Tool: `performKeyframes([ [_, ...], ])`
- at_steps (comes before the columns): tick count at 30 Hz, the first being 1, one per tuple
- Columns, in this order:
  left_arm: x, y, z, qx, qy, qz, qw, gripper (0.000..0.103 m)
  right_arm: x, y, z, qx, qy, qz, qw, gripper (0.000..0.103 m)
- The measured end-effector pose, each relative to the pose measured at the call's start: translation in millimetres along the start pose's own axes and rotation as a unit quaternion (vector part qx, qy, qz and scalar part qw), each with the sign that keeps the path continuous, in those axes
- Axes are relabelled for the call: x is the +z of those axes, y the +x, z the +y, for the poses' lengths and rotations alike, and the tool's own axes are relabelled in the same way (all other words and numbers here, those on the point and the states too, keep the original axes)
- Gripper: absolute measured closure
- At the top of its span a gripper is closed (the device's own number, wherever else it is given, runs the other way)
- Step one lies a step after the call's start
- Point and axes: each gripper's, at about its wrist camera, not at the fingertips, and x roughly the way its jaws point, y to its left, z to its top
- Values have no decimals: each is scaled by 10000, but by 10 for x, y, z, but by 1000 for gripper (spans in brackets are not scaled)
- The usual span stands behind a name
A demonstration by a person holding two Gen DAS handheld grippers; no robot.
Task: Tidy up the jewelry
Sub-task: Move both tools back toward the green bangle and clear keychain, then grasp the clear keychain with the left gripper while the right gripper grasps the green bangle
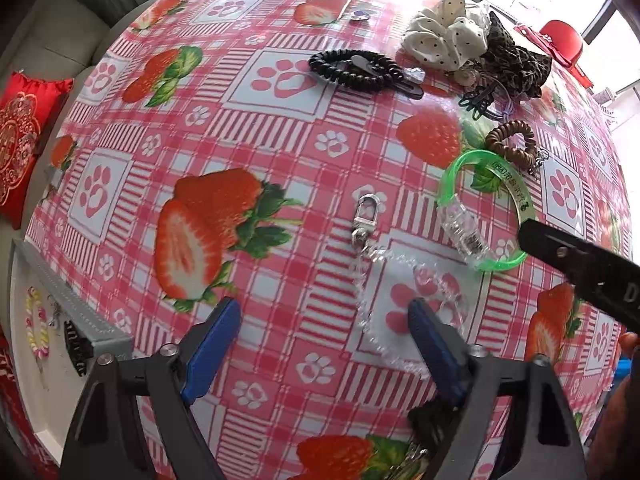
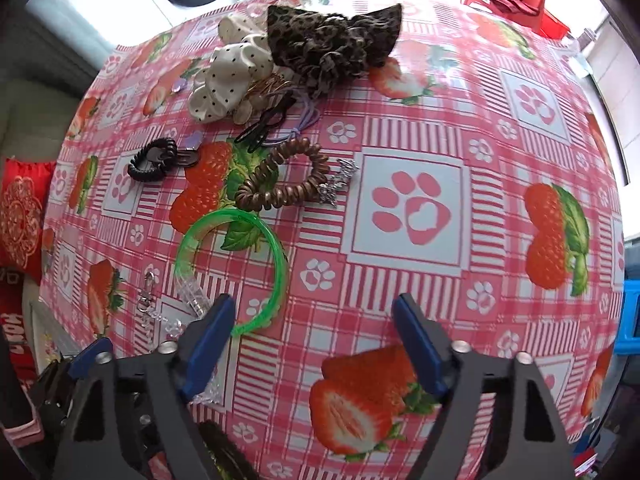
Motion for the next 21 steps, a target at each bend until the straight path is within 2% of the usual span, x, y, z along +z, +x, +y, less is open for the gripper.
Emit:
performKeyframes([
  [5, 103, 21, -112, 57, 63, -71, 9999, 17, 108, 81, 90, -66, -239, -52, 9997, 31],
  [7, 128, 23, -161, 23, 83, -88, 9999, 25, 154, 106, 145, -141, -359, -71, 9992, 35],
  [10, 137, -3, -279, -27, 200, -103, 9997, 41, 194, 146, 248, -304, -552, -102, 9980, 45],
  [12, 137, -24, -362, -110, 313, -104, 9994, 60, 196, 162, 297, -470, -683, -108, 9965, 53],
  [13, 139, -32, -404, -120, 393, -117, 9991, 66, 195, 166, 309, -545, -735, -120, 9957, 57],
  [14, 140, -37, -431, -134, 455, -127, 9988, 81, 198, 173, 327, -625, -776, -135, 9949, 63],
  [15, 144, -34, -467, -144, 507, -130, 9985, 91, 201, 175, 334, -654, -804, -155, 9945, 70],
  [16, 149, -33, -478, -160, 512, -135, 9985, 91, 204, 174, 333, -643, -810, -161, 9945, 74],
  [18, 155, -32, -472, -293, 429, -121, 9986, 91, 202, 168, 321, -621, -807, -174, 9946, 96],
  [21, 130, -49, -349, -536, 269, -76, 9982, 91, 186, 147, 246, -469, -640, -187, 9967, 96],
])
